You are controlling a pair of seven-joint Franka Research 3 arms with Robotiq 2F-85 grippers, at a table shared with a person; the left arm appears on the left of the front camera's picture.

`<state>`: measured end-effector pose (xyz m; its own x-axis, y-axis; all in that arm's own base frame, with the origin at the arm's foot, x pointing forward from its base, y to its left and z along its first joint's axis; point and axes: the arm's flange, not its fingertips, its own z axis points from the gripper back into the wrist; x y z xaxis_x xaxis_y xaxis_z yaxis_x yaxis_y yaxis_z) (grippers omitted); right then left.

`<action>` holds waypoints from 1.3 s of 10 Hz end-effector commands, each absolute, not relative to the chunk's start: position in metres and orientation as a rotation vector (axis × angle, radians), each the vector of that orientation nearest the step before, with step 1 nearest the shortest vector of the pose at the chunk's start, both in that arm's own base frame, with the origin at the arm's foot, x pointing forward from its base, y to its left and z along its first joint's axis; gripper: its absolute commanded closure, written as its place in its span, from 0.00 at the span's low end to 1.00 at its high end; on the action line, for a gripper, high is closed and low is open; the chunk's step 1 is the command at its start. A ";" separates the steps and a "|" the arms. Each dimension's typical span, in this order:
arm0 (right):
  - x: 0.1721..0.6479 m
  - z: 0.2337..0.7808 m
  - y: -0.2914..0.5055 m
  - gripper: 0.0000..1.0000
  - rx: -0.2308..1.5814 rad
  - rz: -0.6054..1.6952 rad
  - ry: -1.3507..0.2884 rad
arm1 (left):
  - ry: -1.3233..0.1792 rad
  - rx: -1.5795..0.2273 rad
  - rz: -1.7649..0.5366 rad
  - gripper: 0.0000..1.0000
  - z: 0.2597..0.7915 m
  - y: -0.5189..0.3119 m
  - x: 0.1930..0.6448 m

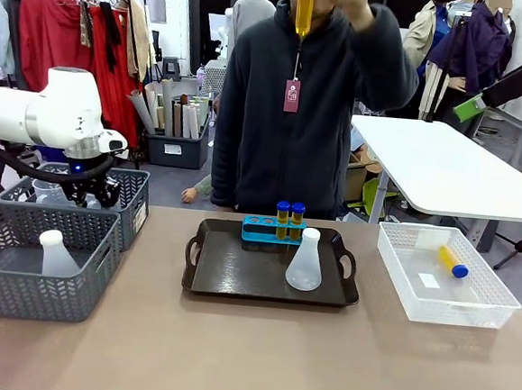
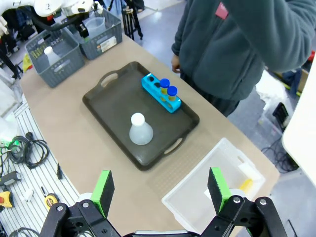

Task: Prepare the laboratory tools.
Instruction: Pick up one Large Measuring Cup and place it on the Handle tray.

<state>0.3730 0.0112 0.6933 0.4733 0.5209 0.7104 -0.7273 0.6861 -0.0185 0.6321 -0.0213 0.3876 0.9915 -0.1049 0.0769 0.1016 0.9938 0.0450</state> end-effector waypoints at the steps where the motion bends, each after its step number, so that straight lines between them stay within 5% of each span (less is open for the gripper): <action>1: 0.373 0.694 0.011 0.00 0.320 0.787 -0.758 | -0.103 0.069 -0.075 1.00 0.390 -0.017 0.623; 8: 0.373 0.694 0.011 0.00 0.320 0.787 -0.758 | -0.149 0.042 -0.119 1.00 0.446 -0.026 0.608; 13: 0.373 0.694 0.011 0.00 0.320 0.787 -0.758 | -0.260 0.092 -0.349 1.00 0.595 -0.064 0.584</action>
<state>0.3730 0.0111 0.6933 0.4733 0.5208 0.7104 -0.7272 0.6861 -0.0185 0.5818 -0.0649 0.5778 0.9283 -0.2988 0.2214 0.2823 0.9537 0.1037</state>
